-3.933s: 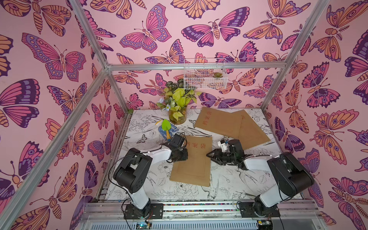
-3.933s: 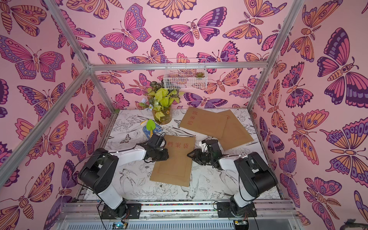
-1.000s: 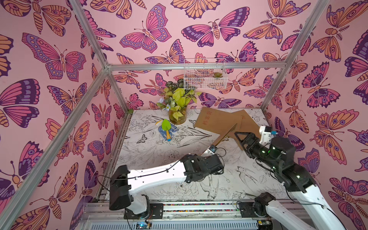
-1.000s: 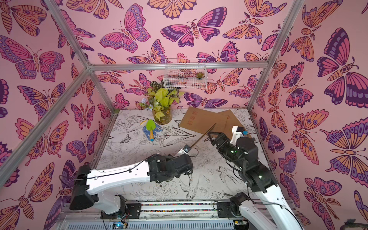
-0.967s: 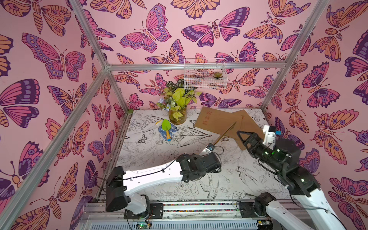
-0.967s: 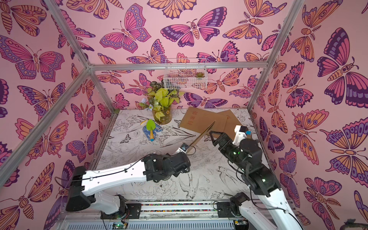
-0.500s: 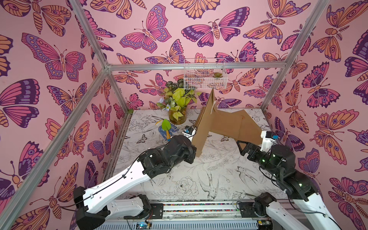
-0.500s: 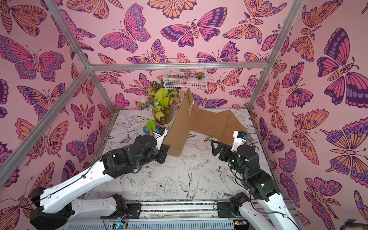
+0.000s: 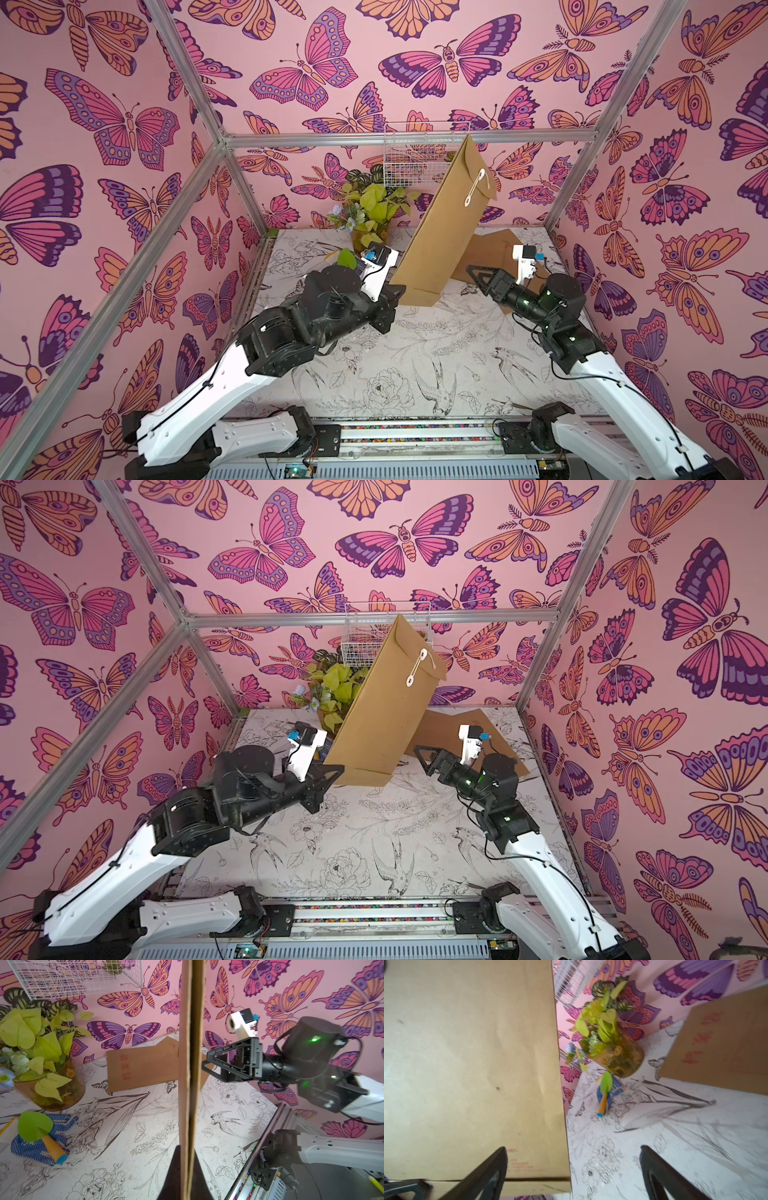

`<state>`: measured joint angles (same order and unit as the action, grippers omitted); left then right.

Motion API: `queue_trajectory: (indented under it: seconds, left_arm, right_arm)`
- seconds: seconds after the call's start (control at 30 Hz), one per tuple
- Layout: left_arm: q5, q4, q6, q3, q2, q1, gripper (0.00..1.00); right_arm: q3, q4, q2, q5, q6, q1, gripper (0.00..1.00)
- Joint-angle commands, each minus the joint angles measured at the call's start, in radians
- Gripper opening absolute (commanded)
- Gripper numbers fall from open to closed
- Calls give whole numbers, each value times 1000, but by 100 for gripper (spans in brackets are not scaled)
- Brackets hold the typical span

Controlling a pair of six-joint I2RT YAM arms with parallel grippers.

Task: Open the file bag
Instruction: Pick up the file bag from the center of the board.

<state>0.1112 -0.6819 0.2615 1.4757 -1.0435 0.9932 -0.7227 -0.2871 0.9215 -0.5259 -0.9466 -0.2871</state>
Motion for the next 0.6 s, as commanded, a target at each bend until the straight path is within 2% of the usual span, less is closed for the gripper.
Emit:
queue_trajectory:
  seconds: [0.0, 0.13, 0.37, 0.57]
  left_arm:
    - [-74, 33, -29, 33, 28, -6, 2]
    - [-116, 49, -45, 56, 42, -6, 2]
    - [-166, 77, -50, 70, 67, -6, 2]
    - [-125, 138, -8, -3, 129, -5, 2]
  right_arm:
    - [-43, -287, 29, -114, -110, 14, 99]
    - [-102, -371, 90, -160, -157, 17, 99]
    - [-196, -634, 212, -222, -314, 18, 99]
    - [-268, -834, 263, -249, -445, 19, 97]
